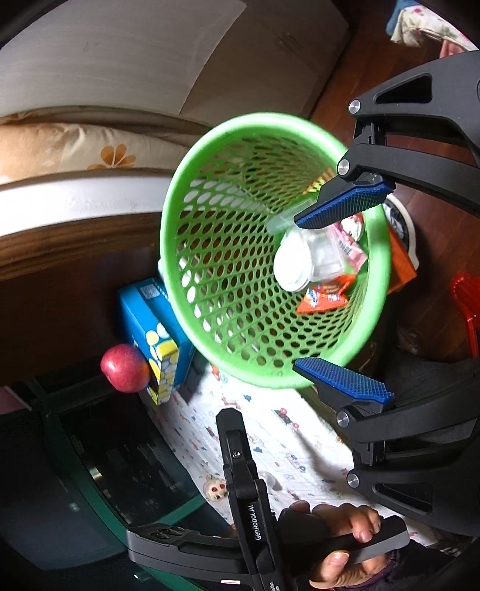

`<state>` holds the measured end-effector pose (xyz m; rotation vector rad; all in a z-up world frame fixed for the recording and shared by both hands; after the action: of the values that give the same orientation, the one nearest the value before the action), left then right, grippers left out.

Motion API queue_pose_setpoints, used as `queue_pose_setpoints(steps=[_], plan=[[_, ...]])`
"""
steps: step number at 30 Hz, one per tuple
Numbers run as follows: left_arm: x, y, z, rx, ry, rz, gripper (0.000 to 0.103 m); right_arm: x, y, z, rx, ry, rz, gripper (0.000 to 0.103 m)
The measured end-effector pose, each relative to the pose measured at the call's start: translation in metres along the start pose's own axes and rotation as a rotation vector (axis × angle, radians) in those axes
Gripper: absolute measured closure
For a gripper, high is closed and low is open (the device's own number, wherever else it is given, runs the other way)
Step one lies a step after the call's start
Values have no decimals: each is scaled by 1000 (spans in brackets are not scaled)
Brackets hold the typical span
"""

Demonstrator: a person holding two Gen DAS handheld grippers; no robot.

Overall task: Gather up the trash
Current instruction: 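Open the left tool to drop the clear round plate into the basket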

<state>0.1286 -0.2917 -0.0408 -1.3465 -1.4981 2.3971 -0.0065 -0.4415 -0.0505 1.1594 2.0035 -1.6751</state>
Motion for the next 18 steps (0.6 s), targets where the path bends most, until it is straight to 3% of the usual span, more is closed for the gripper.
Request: queue_pose_setpoints(steps=[12, 18], plan=[[35, -54, -119, -227, -140, 32, 10, -1, 29, -77, -96, -123, -47, 29], [53, -72, -195, -319, -274, 21, 10, 2, 51, -120, -144, -177, -84, 28]])
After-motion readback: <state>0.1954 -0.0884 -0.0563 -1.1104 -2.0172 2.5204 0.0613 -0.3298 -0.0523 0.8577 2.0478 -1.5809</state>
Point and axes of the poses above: each gripper's, at about its wrist camera, not at the fingertips, and y roughly the way its jaws point, z to its right, x to its underside, the point moved 5 cm from there along y, roughly the way its jaws point, and after that the axes turned 7 degrees about y, right-handed, at the moved point
